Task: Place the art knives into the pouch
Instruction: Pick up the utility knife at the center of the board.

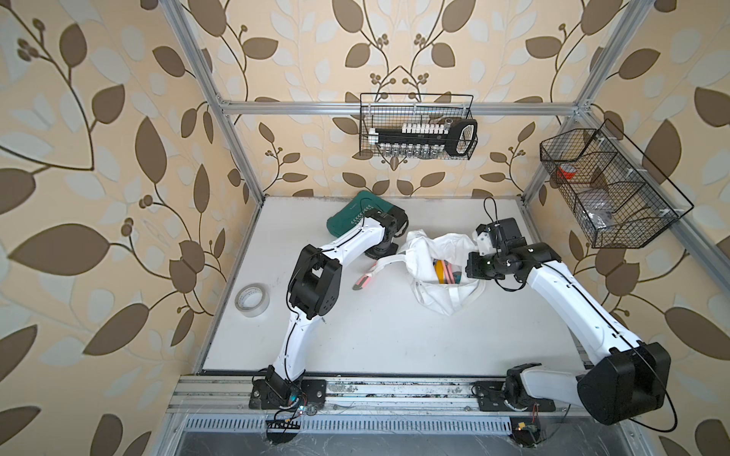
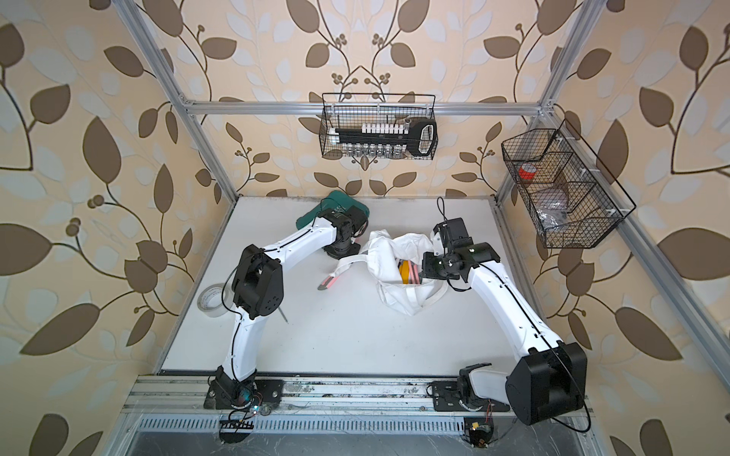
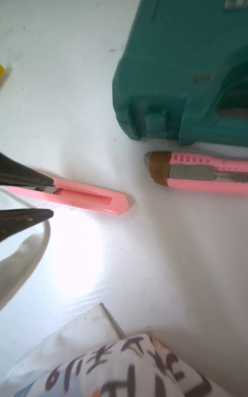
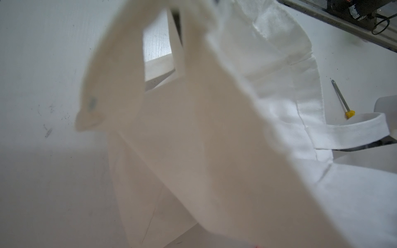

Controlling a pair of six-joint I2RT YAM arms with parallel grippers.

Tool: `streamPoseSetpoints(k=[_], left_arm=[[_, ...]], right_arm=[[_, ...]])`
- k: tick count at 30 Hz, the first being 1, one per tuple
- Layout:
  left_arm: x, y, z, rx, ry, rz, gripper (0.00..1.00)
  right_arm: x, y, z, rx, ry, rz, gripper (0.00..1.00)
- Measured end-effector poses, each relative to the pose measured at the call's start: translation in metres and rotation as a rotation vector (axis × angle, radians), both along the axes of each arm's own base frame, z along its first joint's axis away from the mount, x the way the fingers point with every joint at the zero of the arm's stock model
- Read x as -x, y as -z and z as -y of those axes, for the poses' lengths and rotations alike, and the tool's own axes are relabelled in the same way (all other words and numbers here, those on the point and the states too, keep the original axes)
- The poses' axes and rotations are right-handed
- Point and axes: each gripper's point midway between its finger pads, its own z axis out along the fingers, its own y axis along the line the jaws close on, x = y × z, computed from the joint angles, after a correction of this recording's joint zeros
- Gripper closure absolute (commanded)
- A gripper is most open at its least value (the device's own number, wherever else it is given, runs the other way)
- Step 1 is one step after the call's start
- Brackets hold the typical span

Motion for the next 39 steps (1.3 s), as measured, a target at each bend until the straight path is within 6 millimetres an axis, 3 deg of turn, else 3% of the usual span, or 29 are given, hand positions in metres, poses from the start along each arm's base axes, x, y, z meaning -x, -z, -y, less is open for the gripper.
streamPoseSetpoints(k=[4, 7, 13, 18, 29, 39], left_arm=[[-0.002, -0.025, -0.008, 0.016, -0.008, 0.046, 0.60], [-0.003, -0.029, -0.010, 0.013, -0.009, 0.055, 0.49], [-0.007, -0.026, -0.019, 0.028, -0.016, 0.038, 0.45], [-0.005, -0.009, -0.027, 0.038, -0.034, -0.009, 0.42], [-0.010, 0.039, -0.024, 0.046, -0.071, -0.080, 0.42], [-0.006, 0.062, -0.025, 0.047, -0.129, -0.108, 0.43]], right_arm=[[0.000, 0.001, -0.001, 0.002, -0.004, -0.003, 1.00], [-0.001, 0.003, -0.002, 0.003, -0.005, -0.007, 1.00], [-0.001, 0.003, -0.003, 0.004, -0.008, -0.008, 1.00], [-0.001, 0.003, -0.003, 0.004, -0.008, -0.008, 1.00], [-0.001, 0.003, -0.003, 0.002, -0.009, -0.008, 1.00], [0.000, 0.003, -0.005, 0.001, -0.020, -0.007, 1.00]])
